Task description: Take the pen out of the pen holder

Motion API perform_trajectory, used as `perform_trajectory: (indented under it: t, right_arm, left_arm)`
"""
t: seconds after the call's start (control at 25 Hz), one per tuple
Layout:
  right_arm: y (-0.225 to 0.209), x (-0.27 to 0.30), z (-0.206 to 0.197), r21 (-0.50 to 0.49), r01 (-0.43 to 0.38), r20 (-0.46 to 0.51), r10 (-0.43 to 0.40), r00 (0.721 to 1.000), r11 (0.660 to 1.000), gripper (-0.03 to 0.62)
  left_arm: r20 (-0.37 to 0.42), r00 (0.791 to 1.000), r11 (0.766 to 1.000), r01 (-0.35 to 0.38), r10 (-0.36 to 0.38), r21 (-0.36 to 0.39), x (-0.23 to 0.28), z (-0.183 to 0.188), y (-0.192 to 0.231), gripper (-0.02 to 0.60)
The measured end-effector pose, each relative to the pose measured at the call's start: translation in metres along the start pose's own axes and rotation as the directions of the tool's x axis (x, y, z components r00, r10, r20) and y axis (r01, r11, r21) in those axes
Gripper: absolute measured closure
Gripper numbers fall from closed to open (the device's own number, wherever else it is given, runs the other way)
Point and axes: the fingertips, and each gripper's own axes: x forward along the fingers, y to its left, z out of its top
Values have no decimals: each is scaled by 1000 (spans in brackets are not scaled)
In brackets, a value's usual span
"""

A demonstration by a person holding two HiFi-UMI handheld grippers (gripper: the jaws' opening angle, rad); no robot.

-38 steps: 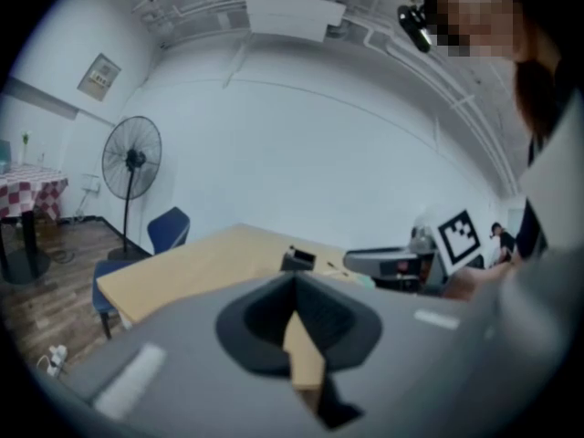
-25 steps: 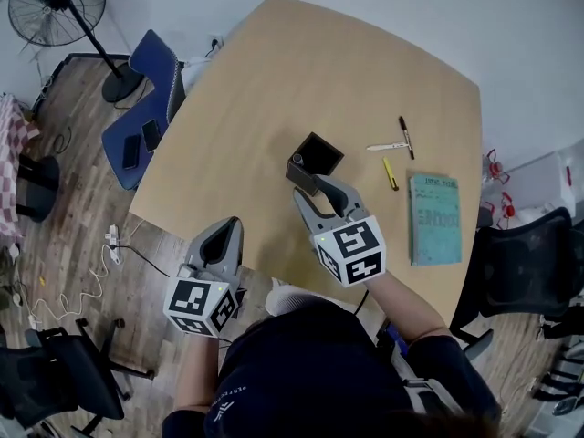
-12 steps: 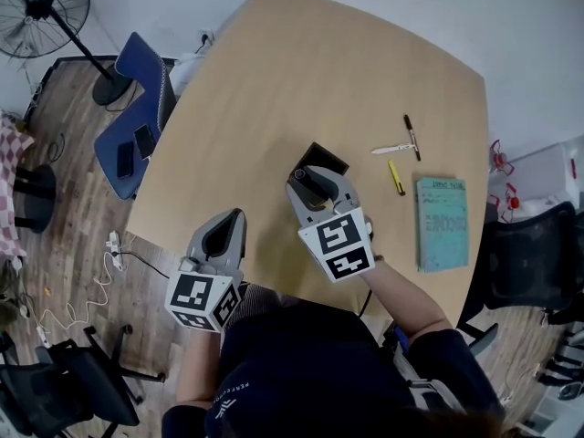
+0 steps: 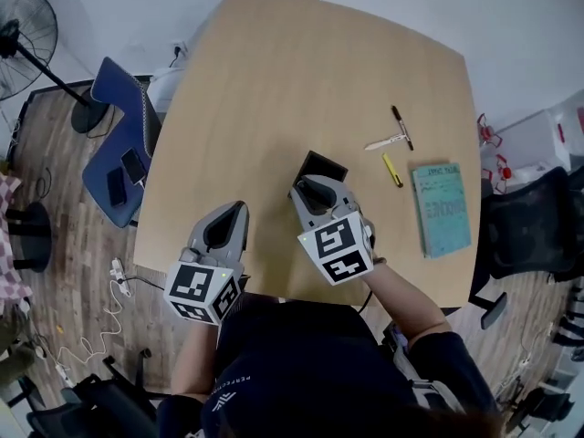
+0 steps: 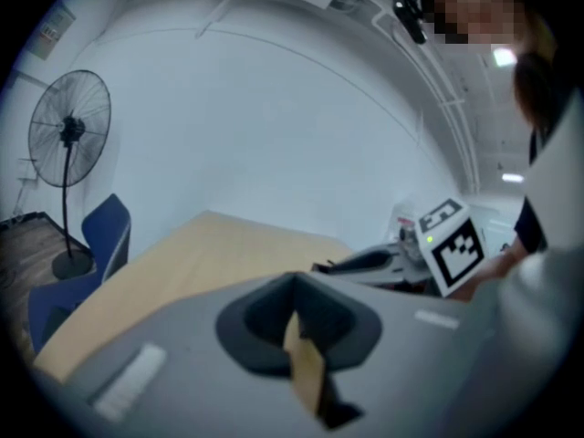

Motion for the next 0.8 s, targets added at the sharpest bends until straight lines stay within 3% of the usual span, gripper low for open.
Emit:
perform_trajectory:
  t: [0.4, 0.8]
  right_arm:
    - [-6, -14, 13, 44, 129, 36, -130, 991, 991, 534]
    - [-8, -66, 42, 75, 206, 167, -216, 962, 976, 534]
  left_arm:
    - [-39, 988, 987, 151, -149, 48, 24, 14, 19, 578]
    - [-55, 962, 958, 273, -269, 89, 33, 17, -17, 578]
